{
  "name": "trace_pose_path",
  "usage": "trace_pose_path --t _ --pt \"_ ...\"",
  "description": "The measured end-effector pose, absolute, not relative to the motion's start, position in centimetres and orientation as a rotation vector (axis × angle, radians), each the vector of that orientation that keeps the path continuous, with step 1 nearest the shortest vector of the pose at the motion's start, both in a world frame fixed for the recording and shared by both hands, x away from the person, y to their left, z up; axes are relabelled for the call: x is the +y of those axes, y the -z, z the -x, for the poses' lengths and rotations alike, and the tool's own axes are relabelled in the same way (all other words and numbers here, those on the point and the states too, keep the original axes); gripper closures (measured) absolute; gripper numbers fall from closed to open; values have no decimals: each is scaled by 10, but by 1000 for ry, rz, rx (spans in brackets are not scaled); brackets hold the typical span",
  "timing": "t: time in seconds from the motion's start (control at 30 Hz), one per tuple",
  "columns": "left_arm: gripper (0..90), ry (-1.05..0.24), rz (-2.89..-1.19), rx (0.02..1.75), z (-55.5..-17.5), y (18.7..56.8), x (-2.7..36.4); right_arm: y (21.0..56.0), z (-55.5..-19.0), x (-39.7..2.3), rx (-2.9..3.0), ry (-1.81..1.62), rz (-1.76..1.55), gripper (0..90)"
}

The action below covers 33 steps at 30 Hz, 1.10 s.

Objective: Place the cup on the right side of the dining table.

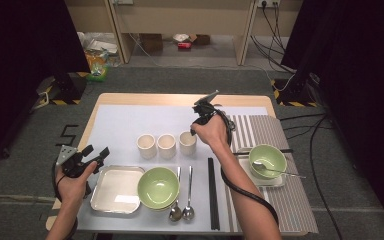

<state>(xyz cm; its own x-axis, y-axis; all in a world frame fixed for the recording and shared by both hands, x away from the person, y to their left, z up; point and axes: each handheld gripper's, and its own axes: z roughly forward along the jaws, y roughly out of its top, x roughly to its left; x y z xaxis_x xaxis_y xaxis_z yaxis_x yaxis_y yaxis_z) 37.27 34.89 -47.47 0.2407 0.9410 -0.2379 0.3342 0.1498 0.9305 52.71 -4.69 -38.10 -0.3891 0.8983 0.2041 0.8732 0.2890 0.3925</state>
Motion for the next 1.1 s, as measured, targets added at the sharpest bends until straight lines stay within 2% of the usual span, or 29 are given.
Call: trace_pose_path --t 0.47,1.1 --pt "266 -689 -1399 1302 -372 475 350 395 -529 -42 2507 -632 -1689 689" --pt "266 -687 -1396 1304 -372 475 350 407 -535 -32 2514 -501 -1681 784"
